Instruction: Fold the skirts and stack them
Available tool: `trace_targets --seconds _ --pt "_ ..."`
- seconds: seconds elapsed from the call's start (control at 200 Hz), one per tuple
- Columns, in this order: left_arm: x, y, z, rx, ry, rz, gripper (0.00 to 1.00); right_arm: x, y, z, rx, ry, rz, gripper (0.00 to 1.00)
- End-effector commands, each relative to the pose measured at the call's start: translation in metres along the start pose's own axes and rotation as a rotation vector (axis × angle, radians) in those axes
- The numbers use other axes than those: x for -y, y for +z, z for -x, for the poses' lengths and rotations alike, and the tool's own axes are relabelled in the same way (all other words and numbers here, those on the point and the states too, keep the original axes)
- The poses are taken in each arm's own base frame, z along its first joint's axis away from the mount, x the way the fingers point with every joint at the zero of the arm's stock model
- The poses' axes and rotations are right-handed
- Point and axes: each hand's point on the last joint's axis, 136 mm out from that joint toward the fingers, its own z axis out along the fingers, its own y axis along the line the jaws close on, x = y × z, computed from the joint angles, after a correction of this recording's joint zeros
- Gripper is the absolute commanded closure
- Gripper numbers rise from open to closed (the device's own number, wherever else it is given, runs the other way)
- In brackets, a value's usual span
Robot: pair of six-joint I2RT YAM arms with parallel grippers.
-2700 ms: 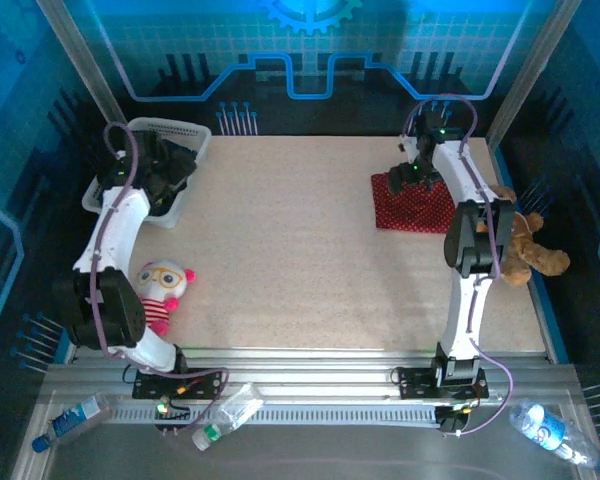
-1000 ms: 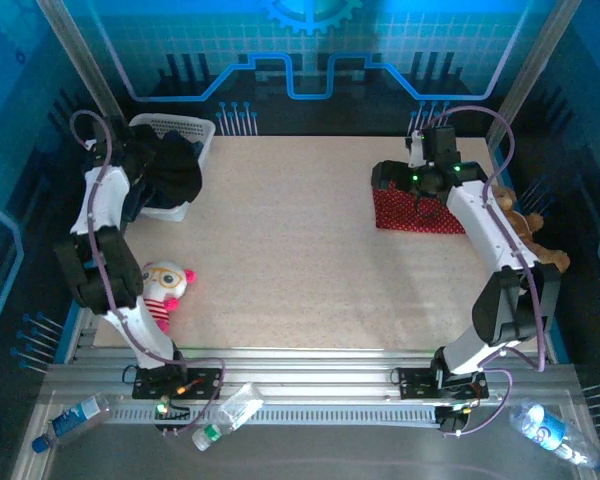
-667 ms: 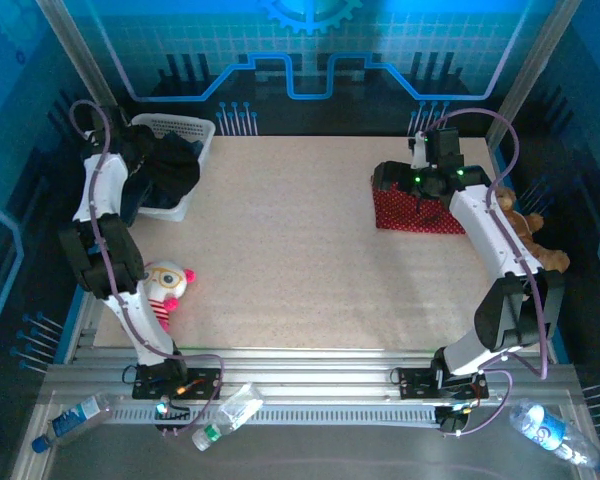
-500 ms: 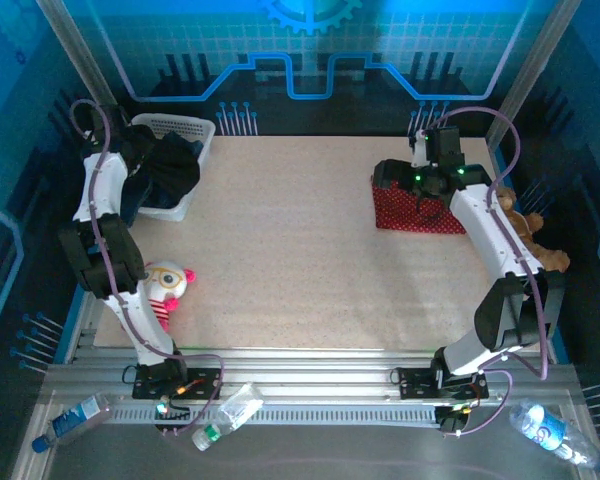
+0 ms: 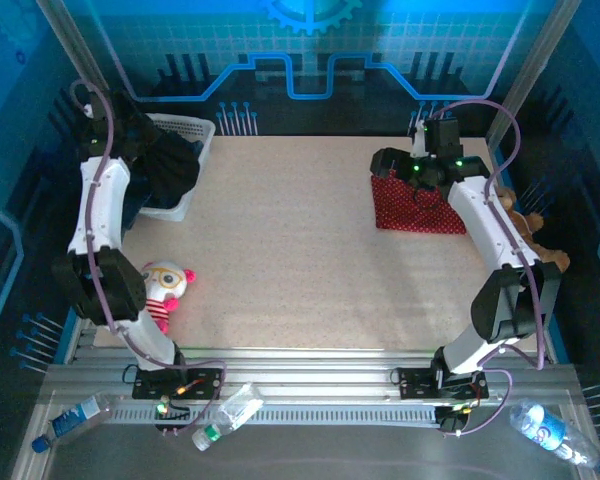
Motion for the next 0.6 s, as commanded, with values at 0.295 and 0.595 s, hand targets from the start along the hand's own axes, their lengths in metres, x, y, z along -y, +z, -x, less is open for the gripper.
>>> trace_targets --seconds 0.295,0.595 --pt "0.169 -0.091 -0.081 0.003 0.496 -0.457 1.0 -0.01 -0.031 0.031 0.338 0.146 0.083 0.0" --pt "0.214 -0.092 -0.307 -0.283 1.181 -0.583 1.0 -0.005 -0.025 -0.005 0.207 0.032 0.073 0.0"
